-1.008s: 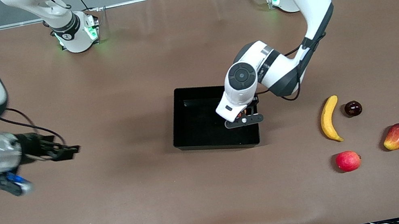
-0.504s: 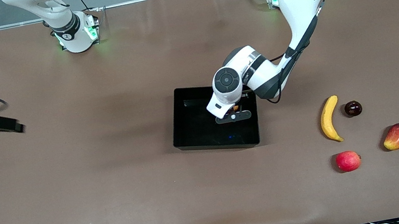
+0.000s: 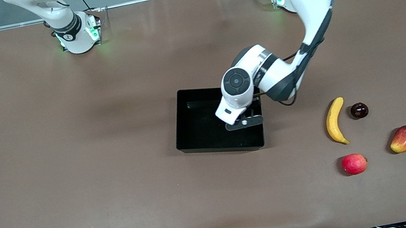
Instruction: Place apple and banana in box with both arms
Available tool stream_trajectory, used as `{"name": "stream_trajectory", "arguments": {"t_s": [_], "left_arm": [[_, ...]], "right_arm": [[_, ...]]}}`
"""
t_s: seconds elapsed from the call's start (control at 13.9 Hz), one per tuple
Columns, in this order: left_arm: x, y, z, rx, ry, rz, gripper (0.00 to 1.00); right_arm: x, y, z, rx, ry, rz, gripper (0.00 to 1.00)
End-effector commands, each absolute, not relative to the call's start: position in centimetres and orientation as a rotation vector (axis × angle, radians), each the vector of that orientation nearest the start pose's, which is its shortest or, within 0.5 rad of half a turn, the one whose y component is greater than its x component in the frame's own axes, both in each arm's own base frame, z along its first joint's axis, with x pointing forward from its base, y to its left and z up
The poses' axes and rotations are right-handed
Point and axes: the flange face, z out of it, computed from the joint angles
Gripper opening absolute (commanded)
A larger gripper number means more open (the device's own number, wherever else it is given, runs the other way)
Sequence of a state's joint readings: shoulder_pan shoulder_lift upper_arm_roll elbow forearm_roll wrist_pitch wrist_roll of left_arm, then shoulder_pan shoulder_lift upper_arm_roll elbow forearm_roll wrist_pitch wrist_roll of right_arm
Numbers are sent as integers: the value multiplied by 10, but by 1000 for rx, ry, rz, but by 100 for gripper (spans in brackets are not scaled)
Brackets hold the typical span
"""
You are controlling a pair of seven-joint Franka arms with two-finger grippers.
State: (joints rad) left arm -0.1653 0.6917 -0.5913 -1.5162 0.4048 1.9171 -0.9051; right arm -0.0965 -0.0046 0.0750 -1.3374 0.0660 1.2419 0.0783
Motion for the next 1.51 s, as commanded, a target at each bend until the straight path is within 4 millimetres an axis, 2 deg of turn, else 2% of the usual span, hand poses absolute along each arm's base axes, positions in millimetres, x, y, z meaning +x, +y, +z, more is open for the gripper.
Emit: {"name": "stream_trajectory", "arguments": {"t_s": [0.0,0.07,0.14,0.29,0.5,0.65,0.86,1.01,1.15,1.22,1.44], "left_arm": [[597,-357,372,-2979,-237,92,100],[611,-332,381,-2980,-274,99,100],[622,-308,393,-2991,-238,86,100],[639,-256,386,-2992,-84,140,100],[649,-186,354,-2953,187,242,100],[649,-151,326,-2957,330,260,100],[647,-99,287,-3009,497,175,100],[640,-82,264,-3026,595,138,100],[636,-65,246,-2971,676,128,99],[634,-55,236,-2935,712,128,95],[629,-50,214,-2951,736,101,86]], "right_arm": [[484,1,682,-3119,117,126,100],[485,2,681,-3121,111,124,100],[488,3,680,-3119,96,119,100],[491,3,686,-3125,21,78,100],[493,-1,684,-3162,2,83,100],[494,-3,683,-3162,10,91,100],[496,-8,679,-3160,38,103,100],[496,-9,679,-3160,43,103,100],[496,-8,678,-3160,41,108,100],[496,-8,678,-3158,45,107,100],[496,-8,678,-3158,48,112,100]]}}
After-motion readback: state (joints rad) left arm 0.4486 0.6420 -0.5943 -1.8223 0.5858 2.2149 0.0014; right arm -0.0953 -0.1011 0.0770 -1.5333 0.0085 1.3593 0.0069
